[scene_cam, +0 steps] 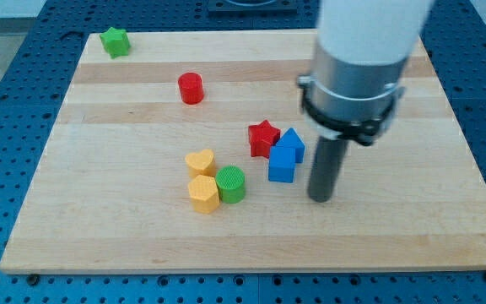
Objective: Slide the green circle and the yellow heart towards the center left of the board
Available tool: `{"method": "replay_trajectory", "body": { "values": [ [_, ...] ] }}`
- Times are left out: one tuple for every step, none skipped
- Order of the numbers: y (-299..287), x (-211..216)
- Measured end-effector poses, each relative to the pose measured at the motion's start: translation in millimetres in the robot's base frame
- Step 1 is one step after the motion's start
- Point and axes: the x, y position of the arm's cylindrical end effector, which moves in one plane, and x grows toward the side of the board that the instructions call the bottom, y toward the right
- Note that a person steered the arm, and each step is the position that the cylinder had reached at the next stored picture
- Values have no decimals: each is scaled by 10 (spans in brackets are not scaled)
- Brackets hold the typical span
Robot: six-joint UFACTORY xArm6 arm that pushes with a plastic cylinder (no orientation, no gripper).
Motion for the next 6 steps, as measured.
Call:
{"method": "replay_trajectory", "body": {
  "values": [
    [-298, -84],
    [-379, -77],
    [-379, 136],
    [-535, 179],
    [-808, 12],
    [-946, -255]
  ]
}}
